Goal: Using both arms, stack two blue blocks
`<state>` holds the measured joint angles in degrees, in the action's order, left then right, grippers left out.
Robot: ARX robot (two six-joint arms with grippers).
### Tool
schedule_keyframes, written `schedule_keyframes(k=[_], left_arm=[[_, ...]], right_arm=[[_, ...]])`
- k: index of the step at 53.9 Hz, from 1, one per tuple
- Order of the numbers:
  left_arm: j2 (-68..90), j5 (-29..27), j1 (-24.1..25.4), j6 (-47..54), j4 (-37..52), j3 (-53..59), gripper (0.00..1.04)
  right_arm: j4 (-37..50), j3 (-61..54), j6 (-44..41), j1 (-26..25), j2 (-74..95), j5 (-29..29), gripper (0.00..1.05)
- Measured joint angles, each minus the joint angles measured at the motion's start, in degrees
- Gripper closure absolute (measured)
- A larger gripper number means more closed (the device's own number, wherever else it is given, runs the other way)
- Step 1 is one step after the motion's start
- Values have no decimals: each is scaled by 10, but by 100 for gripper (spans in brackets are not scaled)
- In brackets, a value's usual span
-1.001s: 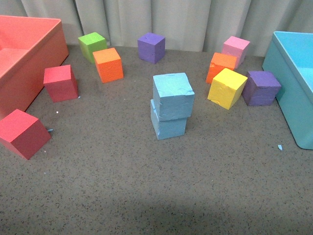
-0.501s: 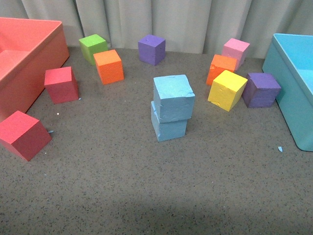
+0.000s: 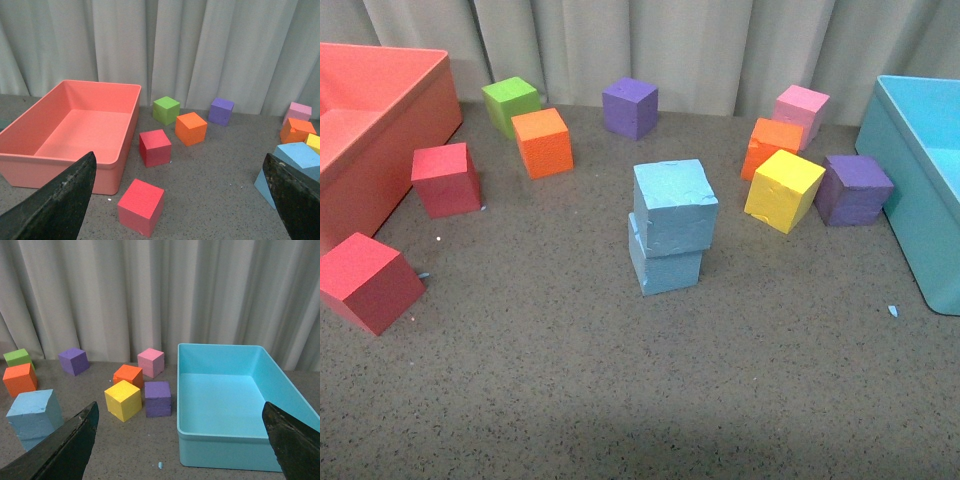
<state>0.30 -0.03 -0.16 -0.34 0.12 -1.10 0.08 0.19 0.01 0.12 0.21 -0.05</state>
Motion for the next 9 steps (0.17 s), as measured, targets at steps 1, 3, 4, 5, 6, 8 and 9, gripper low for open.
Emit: schedule_keyframes(k=[1,3,4,5,6,8,9], left_arm=[[0,0,0,0,0,0,7],[0,0,0,0,0,0,7],[0,0,0,0,0,0,7],[0,0,0,0,0,0,7],[0,0,0,0,0,0,7],[0,0,0,0,0,0,7],[0,0,0,0,0,0,7]], right_arm=[[0,0,0,0,0,0,9],[0,0,0,0,0,0,9],[0,0,0,0,0,0,9],[0,0,0,0,0,0,9],[0,0,0,0,0,0,9],[0,0,0,0,0,0,9],[0,0,0,0,0,0,9]])
